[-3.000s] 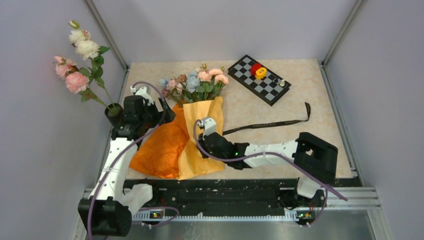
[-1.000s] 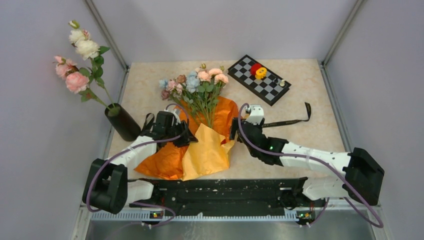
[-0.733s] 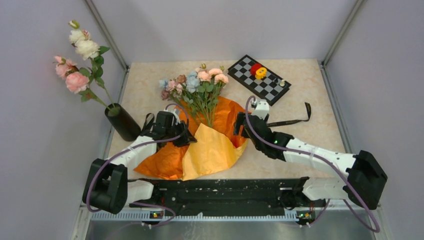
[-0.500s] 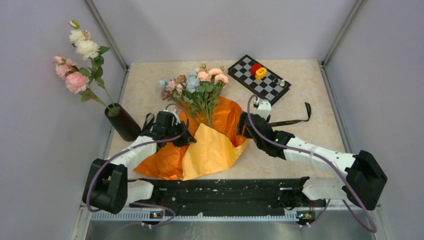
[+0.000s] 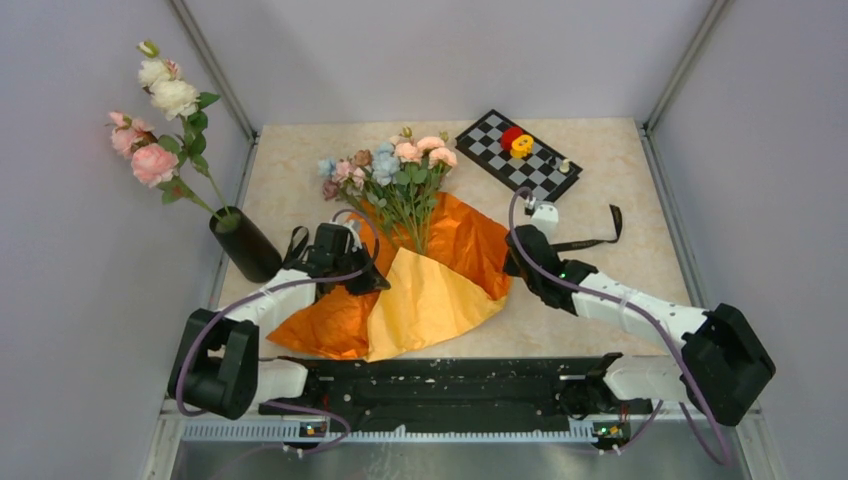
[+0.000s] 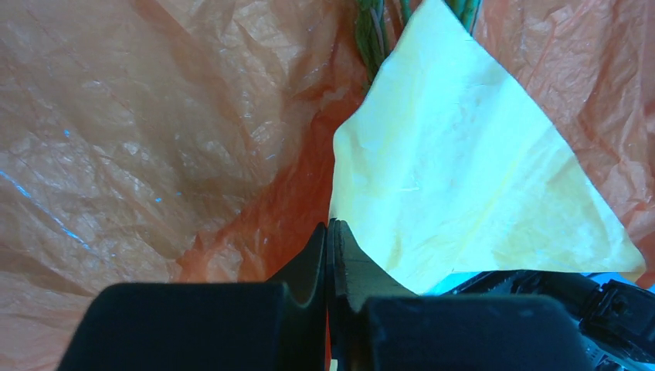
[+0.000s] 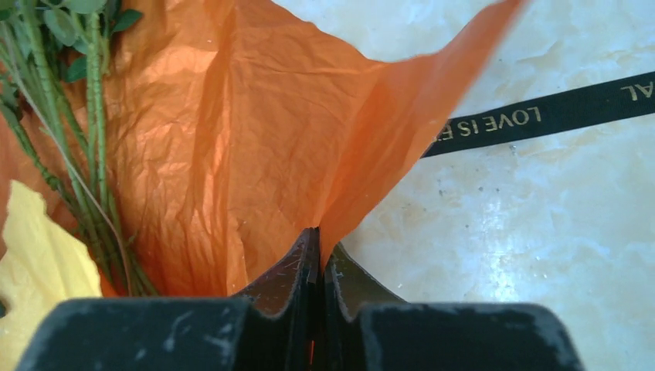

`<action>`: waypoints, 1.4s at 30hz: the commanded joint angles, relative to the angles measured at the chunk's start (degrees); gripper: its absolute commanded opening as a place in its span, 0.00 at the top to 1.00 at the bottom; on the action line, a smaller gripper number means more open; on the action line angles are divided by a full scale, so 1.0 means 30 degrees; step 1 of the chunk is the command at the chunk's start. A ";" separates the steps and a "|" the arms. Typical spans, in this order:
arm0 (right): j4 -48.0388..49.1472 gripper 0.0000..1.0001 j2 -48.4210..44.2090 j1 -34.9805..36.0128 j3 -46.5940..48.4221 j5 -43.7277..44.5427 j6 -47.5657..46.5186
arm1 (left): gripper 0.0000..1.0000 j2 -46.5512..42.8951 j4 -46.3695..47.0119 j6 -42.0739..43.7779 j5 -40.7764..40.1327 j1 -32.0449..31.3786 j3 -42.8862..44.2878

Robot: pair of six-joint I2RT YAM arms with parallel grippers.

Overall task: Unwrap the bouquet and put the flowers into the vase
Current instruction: Unfold the wrapping paper at the center of the board.

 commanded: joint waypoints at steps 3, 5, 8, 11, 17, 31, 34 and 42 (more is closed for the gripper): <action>0.2377 1.00 0.0307 -0.2057 -0.0676 -0.1425 -0.1511 | 1.00 0.0534 0.0876 0.0194 0.0224 -0.0078 0.0391; 0.2837 1.00 0.0817 -0.2722 -0.0705 -0.1588 -0.1662 | 1.00 0.0691 0.1185 0.0163 0.0224 -0.0078 0.0369; 0.3890 1.00 0.1633 -0.3355 -0.0846 -0.1658 -0.1811 | 1.00 0.0960 0.1896 0.0016 0.0320 -0.0078 0.0268; 0.4799 1.00 0.2583 -0.3930 -0.0760 -0.1853 -0.1952 | 1.00 0.1345 0.2801 -0.0234 0.0522 -0.0078 0.0195; 0.5714 1.00 0.4303 -0.4735 -0.0320 -0.1441 -0.2061 | 1.00 0.2449 0.4401 -0.0362 0.0430 -0.0078 0.0531; 0.4482 0.49 0.3420 -0.6431 0.0460 -0.0500 -0.4040 | 1.00 0.4285 0.5980 -0.0728 0.0478 -0.0078 0.1302; 0.3265 0.35 0.1835 -0.6431 0.0509 -0.0485 -0.4501 | 1.00 0.4340 0.6107 -0.0813 0.0698 -0.0078 0.1215; 0.0910 0.39 -0.1915 -0.6361 0.0811 -0.7669 -0.5691 | 1.00 0.4255 0.6122 -0.0904 0.0932 -0.0078 0.1167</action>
